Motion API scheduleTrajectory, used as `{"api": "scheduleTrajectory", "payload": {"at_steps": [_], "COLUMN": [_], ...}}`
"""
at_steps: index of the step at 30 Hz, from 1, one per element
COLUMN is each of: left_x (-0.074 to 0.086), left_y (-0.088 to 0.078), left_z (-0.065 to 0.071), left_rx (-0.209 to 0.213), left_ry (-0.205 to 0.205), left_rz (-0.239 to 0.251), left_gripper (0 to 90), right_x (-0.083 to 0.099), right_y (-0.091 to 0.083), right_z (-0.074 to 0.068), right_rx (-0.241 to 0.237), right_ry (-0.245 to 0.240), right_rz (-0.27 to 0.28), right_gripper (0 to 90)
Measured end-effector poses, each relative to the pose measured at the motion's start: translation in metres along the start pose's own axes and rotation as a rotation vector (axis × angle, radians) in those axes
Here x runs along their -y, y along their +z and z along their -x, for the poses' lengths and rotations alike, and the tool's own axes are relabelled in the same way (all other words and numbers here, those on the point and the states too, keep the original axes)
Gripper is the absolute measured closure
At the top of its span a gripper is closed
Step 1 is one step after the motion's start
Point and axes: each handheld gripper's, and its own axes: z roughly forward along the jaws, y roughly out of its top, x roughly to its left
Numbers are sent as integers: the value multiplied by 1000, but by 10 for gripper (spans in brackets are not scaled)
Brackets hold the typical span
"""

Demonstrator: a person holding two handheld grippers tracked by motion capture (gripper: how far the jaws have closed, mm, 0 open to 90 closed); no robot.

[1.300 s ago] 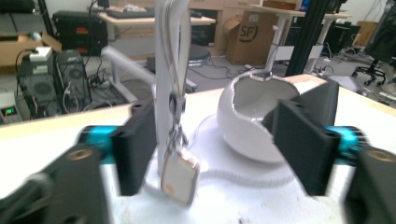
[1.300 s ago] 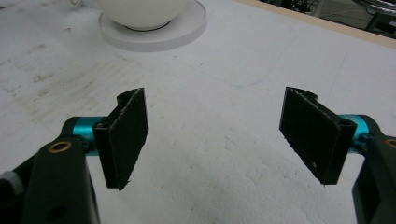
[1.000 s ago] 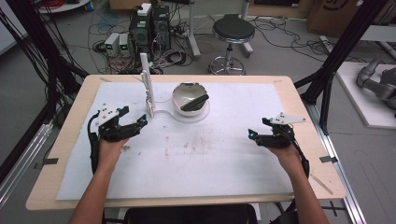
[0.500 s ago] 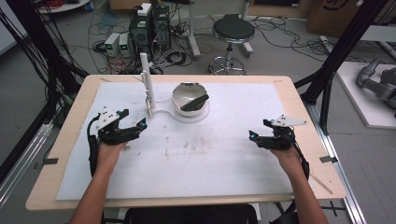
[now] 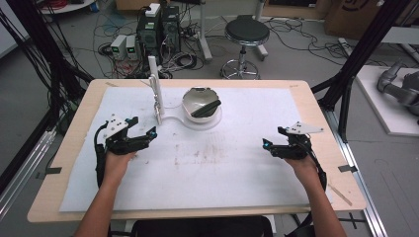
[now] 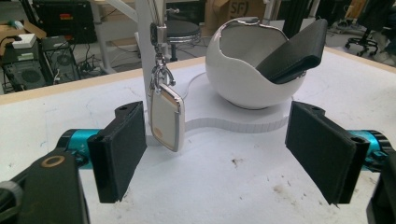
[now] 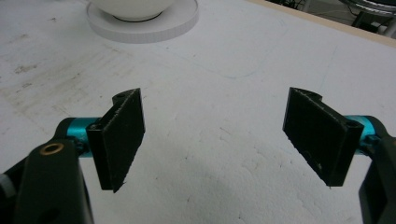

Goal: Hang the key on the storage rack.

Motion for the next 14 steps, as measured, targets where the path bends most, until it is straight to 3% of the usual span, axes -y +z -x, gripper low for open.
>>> {"api": "scheduleTrajectory", "payload": {"at_steps": [9, 14], "left_x": [1, 1], "left_y": [-2, -1], "left_z": [-2, -2], "left_rx": [-28, -23], "left_ry": [-1, -1], "left_rz": [8, 10], "left_gripper": [215, 215], "right_x": [1, 1], "right_y": [2, 2], "right_z": [2, 3], "right_rx": [-5, -9], "right_ry": [-1, 9], "right_rz": [-5, 1], "right_gripper": [212, 212]}}
